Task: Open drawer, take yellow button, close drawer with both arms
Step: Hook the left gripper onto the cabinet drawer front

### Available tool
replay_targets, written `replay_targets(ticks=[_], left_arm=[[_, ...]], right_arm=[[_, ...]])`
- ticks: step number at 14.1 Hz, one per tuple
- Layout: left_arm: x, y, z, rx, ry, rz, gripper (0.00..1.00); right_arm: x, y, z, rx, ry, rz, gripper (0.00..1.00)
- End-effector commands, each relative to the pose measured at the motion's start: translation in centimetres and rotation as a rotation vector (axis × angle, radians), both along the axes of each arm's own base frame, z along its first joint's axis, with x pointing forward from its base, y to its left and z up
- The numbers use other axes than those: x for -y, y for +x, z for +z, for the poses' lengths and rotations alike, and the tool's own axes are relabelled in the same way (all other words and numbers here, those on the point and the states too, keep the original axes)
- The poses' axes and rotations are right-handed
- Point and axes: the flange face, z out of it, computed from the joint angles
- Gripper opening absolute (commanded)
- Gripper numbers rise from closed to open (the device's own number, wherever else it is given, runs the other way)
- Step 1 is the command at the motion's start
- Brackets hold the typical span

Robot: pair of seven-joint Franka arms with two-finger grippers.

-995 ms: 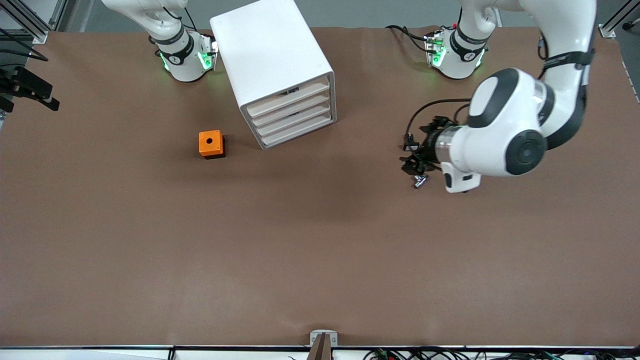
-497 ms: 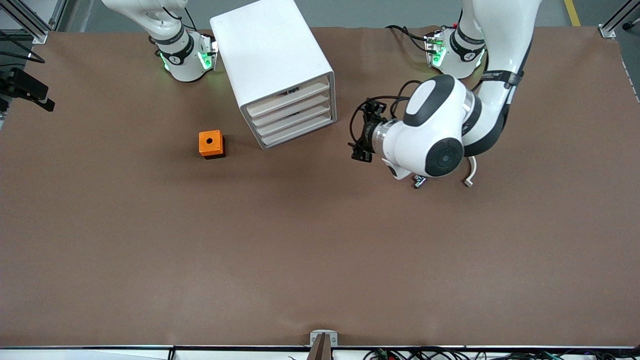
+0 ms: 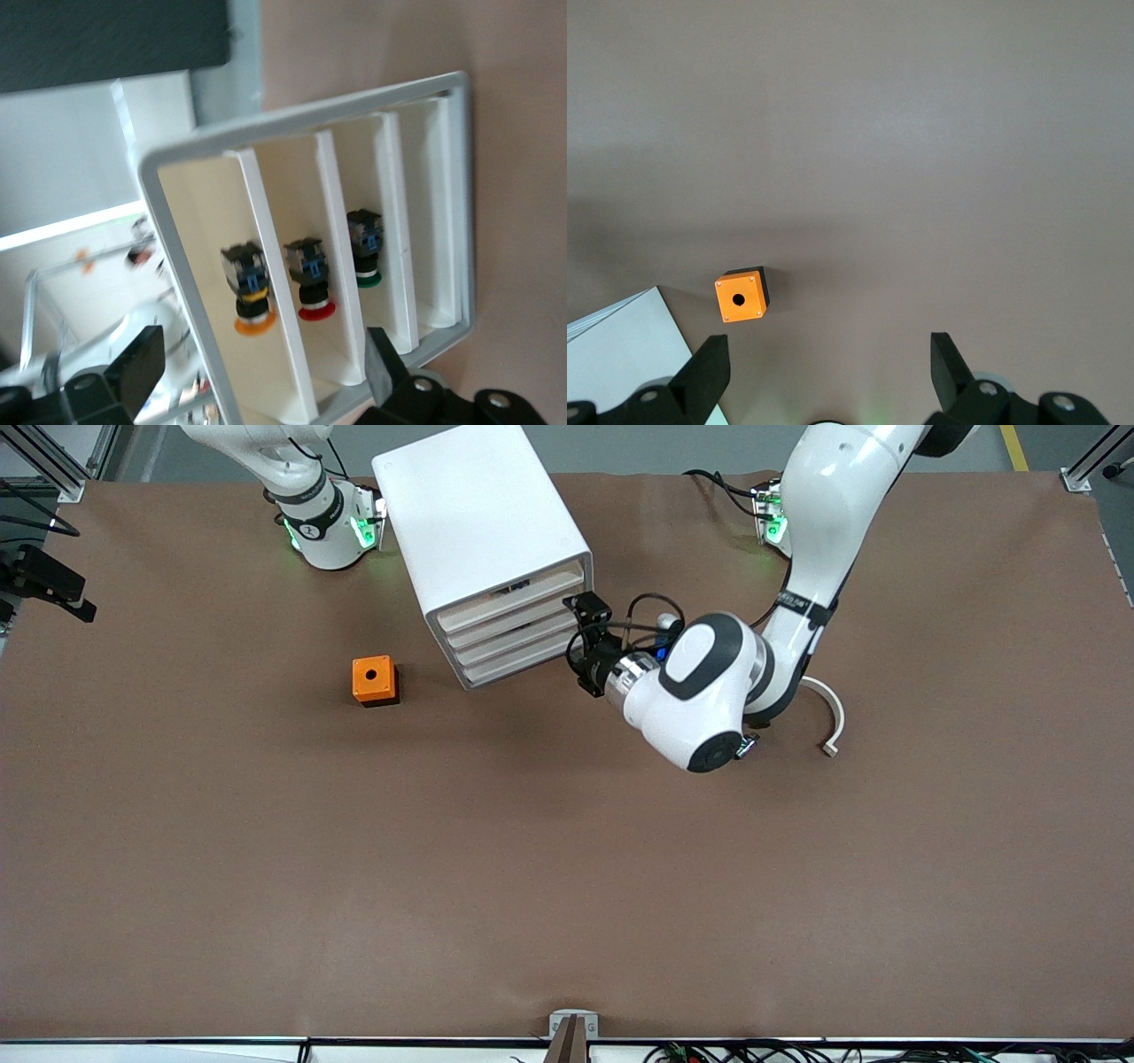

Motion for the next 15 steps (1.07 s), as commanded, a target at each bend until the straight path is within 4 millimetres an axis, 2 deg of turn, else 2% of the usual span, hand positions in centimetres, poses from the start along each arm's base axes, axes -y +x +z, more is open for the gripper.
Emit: replay_targets(ticks=[1,3,5,7,8,9,10,11,12,14,15], left_arm=[[1.3,-0.6,-0.8,-0.093,0.056,0.030,0.87],[2.0,-1.4,-2.6,-0.149,0.095,0.033,0.68],[3.9,-3.5,-3.3,-0.168,0.102,-0.012,0.63],[5.1,-5.4,-3.4,-0.186,0.115,-0.069,0.63],[5.2,-5.6,-3.7,-0.192,0.119,-0.073,0.56],[5.7,-6.2,-4.3,-0.200,0.126,-0.084,0.54],[5.9,-6.6,-4.6,-0.202,0.130,-0.090,0.54],[6.1,-6.8,-4.9,-0.205,0.133,-0.097,0.51],[6.2,-7.0,-5.2,-0.208,0.137,-0.100,0.43],[6.7,-7.6,-5.3,-0.207,0.141,-0.110,0.30],[6.9,-7.9,-5.4,-0.207,0.144,-0.117,0.28]], right_arm=[[0.4,0.3,-0.2,-0.006,-0.017,-0.021,1.00],[0.6,1.6,-2.2,-0.043,-0.019,-0.027,1.00],[0.7,4.9,-7.4,-0.123,-0.012,-0.016,1.00],[1.0,6.0,-8.1,-0.125,-0.026,-0.018,1.00],[1.5,7.4,-10.4,-0.151,-0.030,-0.023,1.00],[2.2,8.0,-12.1,-0.176,-0.030,-0.034,1.00],[2.5,8.1,-12.0,-0.171,-0.028,-0.042,1.00],[1.9,8.1,-12.0,-0.174,-0.030,-0.047,1.00],[1.4,8.1,-12.0,-0.173,-0.031,-0.080,1.00],[-1.3,8.2,-11.9,-0.173,-0.038,-0.285,1.00],[-4.3,8.1,-11.3,-0.163,-0.024,-0.340,1.00]])
